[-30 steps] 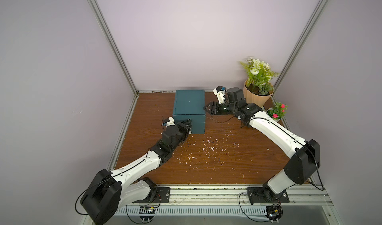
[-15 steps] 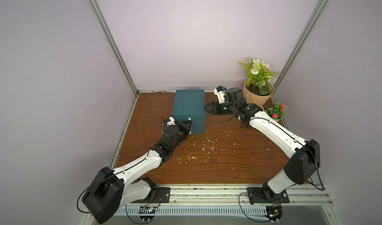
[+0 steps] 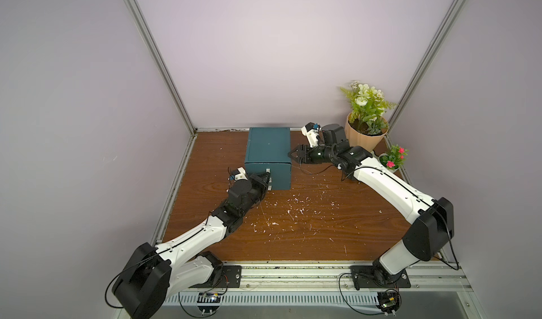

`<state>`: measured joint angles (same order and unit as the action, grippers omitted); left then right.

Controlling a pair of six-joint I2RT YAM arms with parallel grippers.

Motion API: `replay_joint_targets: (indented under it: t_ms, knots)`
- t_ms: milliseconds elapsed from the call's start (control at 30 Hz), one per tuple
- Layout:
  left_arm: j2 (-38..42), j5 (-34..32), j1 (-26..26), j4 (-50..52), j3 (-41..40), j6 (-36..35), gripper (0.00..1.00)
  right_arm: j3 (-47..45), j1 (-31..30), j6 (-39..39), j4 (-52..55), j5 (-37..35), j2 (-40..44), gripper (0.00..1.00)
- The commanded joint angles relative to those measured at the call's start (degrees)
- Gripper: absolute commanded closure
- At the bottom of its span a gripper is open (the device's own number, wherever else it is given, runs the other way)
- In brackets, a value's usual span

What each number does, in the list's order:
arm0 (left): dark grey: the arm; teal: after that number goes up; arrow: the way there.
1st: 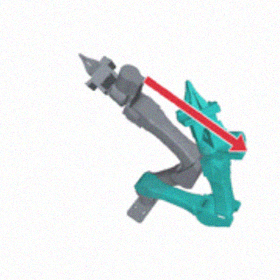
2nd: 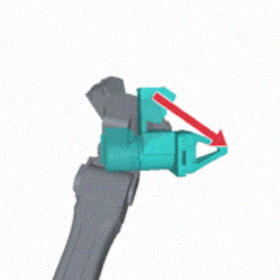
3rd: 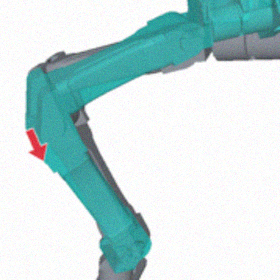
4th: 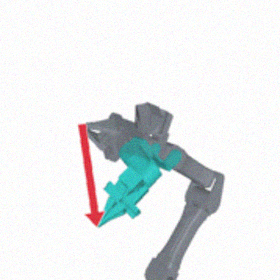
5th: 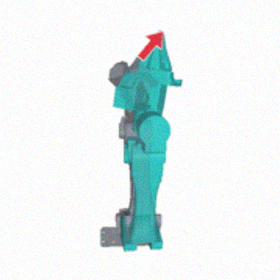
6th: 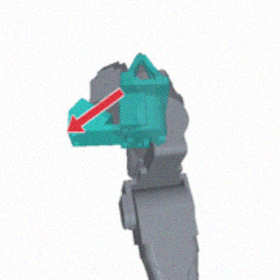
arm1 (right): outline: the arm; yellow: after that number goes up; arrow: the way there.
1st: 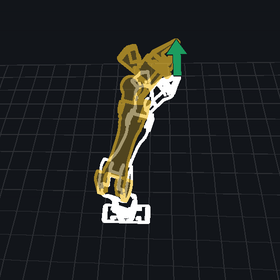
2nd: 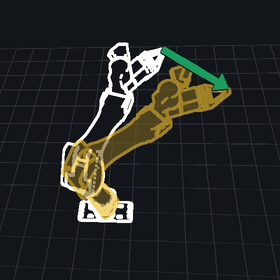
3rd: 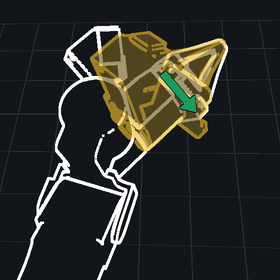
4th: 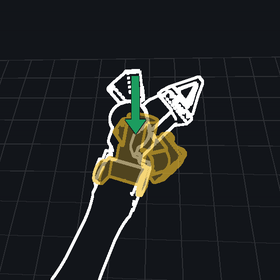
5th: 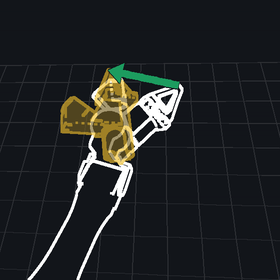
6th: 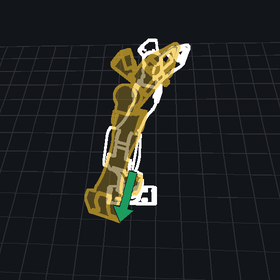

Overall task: Take the keys out of the drawer
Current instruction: Open the drawer in the storage box.

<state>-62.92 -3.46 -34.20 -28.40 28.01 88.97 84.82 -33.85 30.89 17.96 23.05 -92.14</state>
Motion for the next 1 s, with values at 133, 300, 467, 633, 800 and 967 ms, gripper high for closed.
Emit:
replay_joint_targets:
  t_ms: [133, 300, 467, 633, 800, 967]
  knots:
    - [1.76, 1.4, 0.29, 3.67, 0.73, 0.35, 1.0, 0.18, 0.99, 2.74, -2.55, 8.15, 0.04, 0.41]
    - [4.48, 0.53, -0.16, 5.73, -0.78, 1.05, 1.0, -0.07, 1.92, 3.66, -4.15, 13.89, -0.28, 0.46]
    - [6.46, -0.57, -0.39, 6.08, -2.47, 1.51, 1.0, -1.71, 3.52, 6.16, -8.86, 24.01, -1.3, 0.52]
    - [6.62, 0.33, -0.97, 5.64, -2.82, 1.69, 1.0, -1.82, 3.76, 7.07, -10.63, 30.15, -2.38, 0.54]
    - [6.58, 2.63, -1.75, 5.38, -3.18, 1.58, 1.0, -2.17, 3.84, 10.36, -13.6, 36.59, -4.06, 0.62]
    - [8.5, 3.25, -1.91, 6.73, -4.34, 1.69, 1.0, -3.48, 3.87, 13.34, -16.76, 42.04, -4.71, 0.72]
